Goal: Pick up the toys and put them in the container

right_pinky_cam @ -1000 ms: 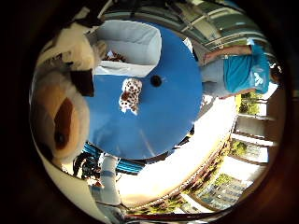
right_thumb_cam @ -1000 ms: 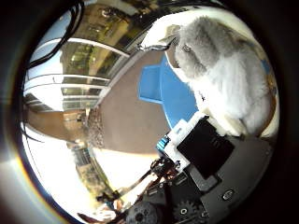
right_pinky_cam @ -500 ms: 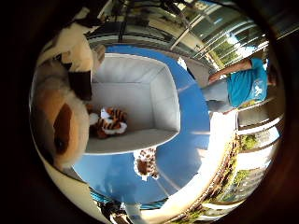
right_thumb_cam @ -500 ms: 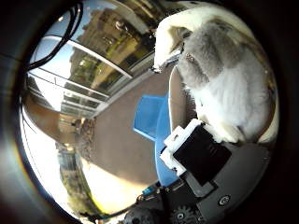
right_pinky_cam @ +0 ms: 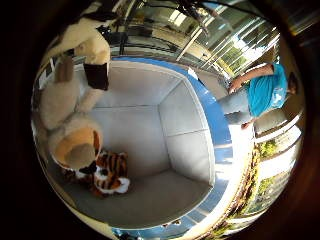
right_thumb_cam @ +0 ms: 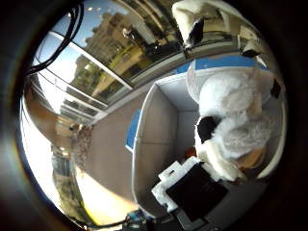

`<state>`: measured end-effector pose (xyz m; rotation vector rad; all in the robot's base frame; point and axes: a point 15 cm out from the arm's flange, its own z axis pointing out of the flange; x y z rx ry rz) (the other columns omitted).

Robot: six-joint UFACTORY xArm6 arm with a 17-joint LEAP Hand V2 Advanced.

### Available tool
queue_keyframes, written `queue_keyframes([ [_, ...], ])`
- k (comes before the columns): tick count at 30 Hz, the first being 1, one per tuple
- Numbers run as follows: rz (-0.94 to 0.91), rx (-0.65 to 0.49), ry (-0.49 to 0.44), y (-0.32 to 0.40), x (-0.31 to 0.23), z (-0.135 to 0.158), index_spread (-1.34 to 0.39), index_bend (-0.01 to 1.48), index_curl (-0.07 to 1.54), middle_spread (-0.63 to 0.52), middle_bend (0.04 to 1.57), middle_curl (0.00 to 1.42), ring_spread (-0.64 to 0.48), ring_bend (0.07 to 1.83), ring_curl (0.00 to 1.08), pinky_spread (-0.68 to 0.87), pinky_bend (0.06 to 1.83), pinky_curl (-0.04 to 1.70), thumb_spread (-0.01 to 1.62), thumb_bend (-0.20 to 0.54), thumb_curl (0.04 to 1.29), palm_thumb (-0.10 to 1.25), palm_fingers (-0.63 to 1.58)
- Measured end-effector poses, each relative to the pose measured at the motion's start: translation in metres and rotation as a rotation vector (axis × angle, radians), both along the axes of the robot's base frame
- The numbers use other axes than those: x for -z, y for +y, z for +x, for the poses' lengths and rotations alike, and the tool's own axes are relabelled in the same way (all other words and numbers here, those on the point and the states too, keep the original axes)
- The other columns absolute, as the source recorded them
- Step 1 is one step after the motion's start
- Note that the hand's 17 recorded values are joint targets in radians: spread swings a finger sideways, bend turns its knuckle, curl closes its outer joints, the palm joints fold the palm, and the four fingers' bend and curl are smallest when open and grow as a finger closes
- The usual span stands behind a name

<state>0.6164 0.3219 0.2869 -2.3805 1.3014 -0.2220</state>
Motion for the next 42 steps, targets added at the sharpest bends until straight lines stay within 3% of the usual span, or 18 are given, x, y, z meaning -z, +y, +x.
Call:
queue_keyframes([
  [5,-0.010,-0.030,-0.004,0.003,-0.001,-0.003,-0.57,0.15,0.64,-0.02,0.28,0.44,0.23,0.75,0.37,0.43,1.20,0.53,1.08,-0.039,0.59,0.58,-0.09],
  [10,-0.010,-0.029,0.000,-0.006,-0.024,-0.011,-0.51,0.15,0.54,0.00,0.21,0.40,0.25,0.66,0.32,0.46,1.12,0.47,1.09,-0.037,0.54,0.56,-0.04],
  [18,-0.062,-0.021,0.138,-0.062,-0.094,-0.078,-0.27,0.13,0.41,0.07,0.22,0.39,0.29,0.64,0.31,0.49,1.02,0.40,1.11,-0.036,0.47,0.53,0.05],
  [24,-0.099,0.089,0.265,-0.157,-0.131,-0.119,-0.14,0.15,0.37,0.11,0.23,0.38,0.31,0.64,0.31,0.50,0.98,0.36,1.12,-0.039,0.43,0.49,0.10],
  [28,-0.100,0.175,0.297,-0.210,-0.141,-0.125,-0.08,0.15,0.34,0.13,0.22,0.38,0.31,0.63,0.30,0.50,0.96,0.34,1.12,-0.035,0.41,0.47,0.12],
  [31,-0.094,0.238,0.319,-0.242,-0.137,-0.125,-0.05,0.15,0.32,0.14,0.21,0.37,0.32,0.62,0.30,0.51,0.96,0.32,1.13,-0.032,0.40,0.46,0.14],
  [35,-0.107,0.279,0.437,-0.259,-0.084,-0.138,-0.02,0.15,0.31,0.14,0.20,0.37,0.32,0.62,0.30,0.51,0.96,0.31,1.13,-0.033,0.38,0.45,0.14],
  [42,-0.110,0.366,0.513,-0.263,-0.012,-0.142,0.02,0.15,0.28,0.16,0.20,0.37,0.34,0.64,0.30,0.52,0.96,0.28,1.14,-0.032,0.36,0.43,0.18],
])
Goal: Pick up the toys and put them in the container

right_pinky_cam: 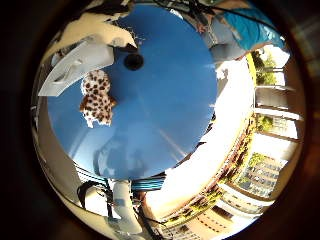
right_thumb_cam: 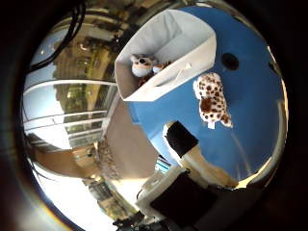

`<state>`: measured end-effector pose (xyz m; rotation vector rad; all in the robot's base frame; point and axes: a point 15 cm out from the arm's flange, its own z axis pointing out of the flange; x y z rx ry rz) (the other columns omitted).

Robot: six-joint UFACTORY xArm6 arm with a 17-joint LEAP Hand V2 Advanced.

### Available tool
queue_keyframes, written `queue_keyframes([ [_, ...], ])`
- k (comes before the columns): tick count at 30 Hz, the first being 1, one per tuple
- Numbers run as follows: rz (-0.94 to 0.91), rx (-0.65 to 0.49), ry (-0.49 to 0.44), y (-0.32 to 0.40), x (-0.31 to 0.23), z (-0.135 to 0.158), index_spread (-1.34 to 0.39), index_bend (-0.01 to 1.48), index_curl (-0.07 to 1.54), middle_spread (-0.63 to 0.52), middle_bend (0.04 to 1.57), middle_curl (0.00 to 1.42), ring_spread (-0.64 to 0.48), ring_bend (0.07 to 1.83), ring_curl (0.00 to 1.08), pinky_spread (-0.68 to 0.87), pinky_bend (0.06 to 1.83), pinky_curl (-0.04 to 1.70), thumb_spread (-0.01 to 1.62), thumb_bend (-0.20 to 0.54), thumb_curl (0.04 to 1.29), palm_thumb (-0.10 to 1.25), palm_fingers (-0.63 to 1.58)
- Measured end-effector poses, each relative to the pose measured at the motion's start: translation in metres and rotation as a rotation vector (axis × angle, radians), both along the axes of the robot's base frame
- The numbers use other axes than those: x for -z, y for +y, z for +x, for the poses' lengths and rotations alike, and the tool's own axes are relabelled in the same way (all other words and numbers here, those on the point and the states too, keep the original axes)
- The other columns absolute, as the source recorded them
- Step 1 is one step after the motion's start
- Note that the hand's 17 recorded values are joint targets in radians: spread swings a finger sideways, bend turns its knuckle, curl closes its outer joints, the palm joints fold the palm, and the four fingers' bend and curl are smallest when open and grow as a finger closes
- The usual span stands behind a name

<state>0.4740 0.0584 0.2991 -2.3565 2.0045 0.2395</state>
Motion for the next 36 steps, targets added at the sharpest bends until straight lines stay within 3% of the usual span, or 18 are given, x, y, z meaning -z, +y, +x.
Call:
queue_keyframes([
  [11,-0.034,0.060,0.172,0.011,0.109,0.004,0.06,0.16,0.26,0.16,0.20,0.37,0.35,0.64,0.30,0.53,0.98,0.24,1.14,-0.029,0.35,0.42,0.21],
  [16,-0.055,0.086,0.227,0.018,0.136,0.000,0.07,0.16,0.26,0.16,0.20,0.37,0.35,0.64,0.29,0.53,0.97,0.22,1.13,-0.030,0.35,0.42,0.22],
  [21,-0.082,0.096,0.245,0.021,0.153,0.015,0.09,0.14,0.24,0.15,0.23,0.38,0.35,0.71,0.30,0.52,1.00,0.21,1.13,-0.029,0.34,0.42,0.35],
  [24,-0.125,0.085,0.240,0.015,0.155,0.020,0.03,0.13,0.21,0.06,0.39,0.43,0.29,0.88,0.34,0.49,1.13,0.23,1.13,-0.020,0.35,0.45,0.74],
  [26,-0.132,0.072,0.235,0.019,0.153,0.020,-0.09,0.19,0.21,0.01,0.62,0.52,0.22,1.01,0.38,0.45,1.15,0.23,1.13,0.002,0.37,0.52,1.16],
  [31,-0.134,0.066,0.264,0.020,0.146,0.011,-0.26,0.40,0.30,-0.06,0.94,0.70,0.08,1.26,0.54,0.38,1.24,0.30,1.09,0.055,0.45,0.76,1.14],
  [36,-0.133,0.079,0.288,0.010,0.126,0.001,-0.40,0.53,0.36,-0.11,1.09,0.81,0.00,1.35,0.61,0.30,1.40,0.38,1.06,0.094,0.54,0.93,1.05],
])
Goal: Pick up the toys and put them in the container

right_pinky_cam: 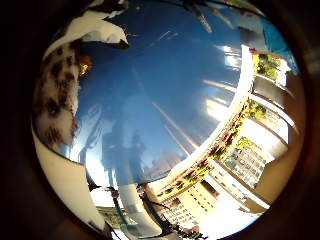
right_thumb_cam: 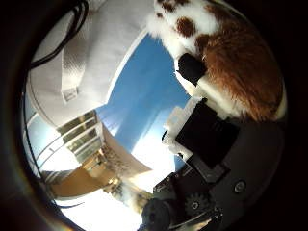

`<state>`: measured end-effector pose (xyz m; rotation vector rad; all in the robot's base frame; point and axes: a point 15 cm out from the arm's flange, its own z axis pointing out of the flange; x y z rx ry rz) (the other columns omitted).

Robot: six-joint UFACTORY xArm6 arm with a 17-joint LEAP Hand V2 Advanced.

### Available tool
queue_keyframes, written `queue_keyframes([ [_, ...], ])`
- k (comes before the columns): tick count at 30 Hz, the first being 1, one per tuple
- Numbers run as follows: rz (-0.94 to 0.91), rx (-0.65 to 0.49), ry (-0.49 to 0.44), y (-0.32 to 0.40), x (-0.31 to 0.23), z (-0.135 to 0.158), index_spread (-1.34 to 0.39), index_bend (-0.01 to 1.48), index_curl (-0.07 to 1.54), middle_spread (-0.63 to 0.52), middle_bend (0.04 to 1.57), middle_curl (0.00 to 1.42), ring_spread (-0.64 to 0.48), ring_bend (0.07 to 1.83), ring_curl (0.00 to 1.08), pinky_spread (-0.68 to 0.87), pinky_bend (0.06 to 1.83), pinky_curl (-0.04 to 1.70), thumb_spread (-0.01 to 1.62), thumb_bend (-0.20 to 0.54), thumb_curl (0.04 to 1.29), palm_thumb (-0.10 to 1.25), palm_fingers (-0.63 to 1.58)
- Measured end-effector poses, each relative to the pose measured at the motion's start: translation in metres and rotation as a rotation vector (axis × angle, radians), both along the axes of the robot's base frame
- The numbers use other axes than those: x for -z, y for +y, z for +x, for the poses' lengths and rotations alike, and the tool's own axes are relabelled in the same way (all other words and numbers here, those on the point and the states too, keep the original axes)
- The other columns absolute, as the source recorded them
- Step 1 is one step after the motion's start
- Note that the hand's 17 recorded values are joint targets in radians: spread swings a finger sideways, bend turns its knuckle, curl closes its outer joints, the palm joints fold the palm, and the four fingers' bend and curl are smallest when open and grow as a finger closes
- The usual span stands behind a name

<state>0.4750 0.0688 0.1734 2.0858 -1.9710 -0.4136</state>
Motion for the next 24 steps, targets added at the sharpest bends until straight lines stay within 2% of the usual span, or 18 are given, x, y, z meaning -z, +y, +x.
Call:
queue_keyframes([
  [4,0.003,0.013,0.007,-0.015,-0.029,-0.011,-0.51,0.63,0.42,-0.13,1.16,0.88,-0.05,1.41,0.66,0.24,1.53,0.45,1.06,0.088,0.60,0.98,0.99],
  [10,0.038,0.005,0.029,-0.036,-0.093,-0.044,-0.63,0.70,0.52,-0.15,1.22,0.94,-0.08,1.48,0.70,0.18,1.63,0.53,1.07,0.062,0.67,0.99,0.92],
  [17,0.091,-0.071,-0.127,-0.021,-0.207,-0.058,-0.74,0.73,0.68,-0.16,1.29,0.98,-0.09,1.55,0.73,0.14,1.70,0.61,1.09,0.031,0.73,1.01,0.84],
  [24,0.150,-0.194,-0.294,0.034,-0.279,-0.071,-0.81,0.74,0.86,-0.16,1.34,1.00,-0.09,1.60,0.74,0.12,1.73,0.66,1.09,0.000,0.79,1.02,0.79],
])
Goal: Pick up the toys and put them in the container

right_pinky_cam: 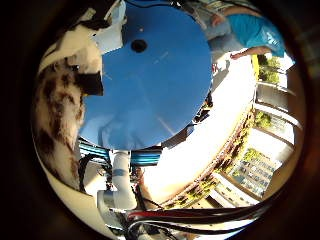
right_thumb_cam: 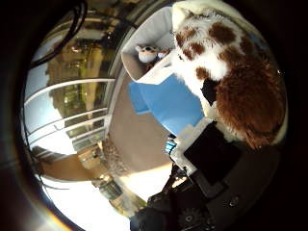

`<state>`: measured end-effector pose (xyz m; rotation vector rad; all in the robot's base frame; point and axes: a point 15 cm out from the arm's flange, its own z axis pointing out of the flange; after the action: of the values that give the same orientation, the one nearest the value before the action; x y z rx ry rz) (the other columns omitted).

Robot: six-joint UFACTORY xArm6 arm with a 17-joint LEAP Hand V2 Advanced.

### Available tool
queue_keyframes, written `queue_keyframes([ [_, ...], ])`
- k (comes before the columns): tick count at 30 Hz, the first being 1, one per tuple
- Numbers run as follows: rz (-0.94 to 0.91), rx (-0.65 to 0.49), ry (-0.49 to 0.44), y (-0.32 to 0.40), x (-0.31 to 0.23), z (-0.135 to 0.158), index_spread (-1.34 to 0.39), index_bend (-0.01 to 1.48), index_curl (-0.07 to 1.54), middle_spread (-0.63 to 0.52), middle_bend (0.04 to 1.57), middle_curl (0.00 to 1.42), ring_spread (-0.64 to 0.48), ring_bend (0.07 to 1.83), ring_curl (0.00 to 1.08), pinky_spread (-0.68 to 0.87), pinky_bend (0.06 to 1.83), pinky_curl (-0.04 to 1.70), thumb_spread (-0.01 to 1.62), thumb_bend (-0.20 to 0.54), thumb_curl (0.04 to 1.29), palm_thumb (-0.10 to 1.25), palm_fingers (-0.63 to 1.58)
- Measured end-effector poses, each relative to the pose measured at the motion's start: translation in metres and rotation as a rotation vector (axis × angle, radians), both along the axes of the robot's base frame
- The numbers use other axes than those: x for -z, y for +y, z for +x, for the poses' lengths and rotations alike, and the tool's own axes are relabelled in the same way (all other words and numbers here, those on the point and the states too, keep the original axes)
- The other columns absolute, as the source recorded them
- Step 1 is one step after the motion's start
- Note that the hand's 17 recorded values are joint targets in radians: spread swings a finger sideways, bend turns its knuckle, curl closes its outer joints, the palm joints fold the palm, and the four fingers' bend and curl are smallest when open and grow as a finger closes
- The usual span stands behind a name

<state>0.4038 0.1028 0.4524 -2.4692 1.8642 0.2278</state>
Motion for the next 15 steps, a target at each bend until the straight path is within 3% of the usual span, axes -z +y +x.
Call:
queue_keyframes([
  [8,0.085,-0.067,-0.320,0.060,-0.052,0.038,-0.86,0.72,1.05,-0.16,1.39,1.00,-0.09,1.64,0.75,0.11,1.74,0.71,1.09,-0.012,0.84,1.01,0.76],
  [15,0.142,-0.046,-0.441,0.113,-0.041,0.094,-0.88,0.70,1.18,-0.16,1.41,1.00,-0.09,1.65,0.74,0.11,1.74,0.73,1.08,-0.014,0.87,0.99,0.76],
])
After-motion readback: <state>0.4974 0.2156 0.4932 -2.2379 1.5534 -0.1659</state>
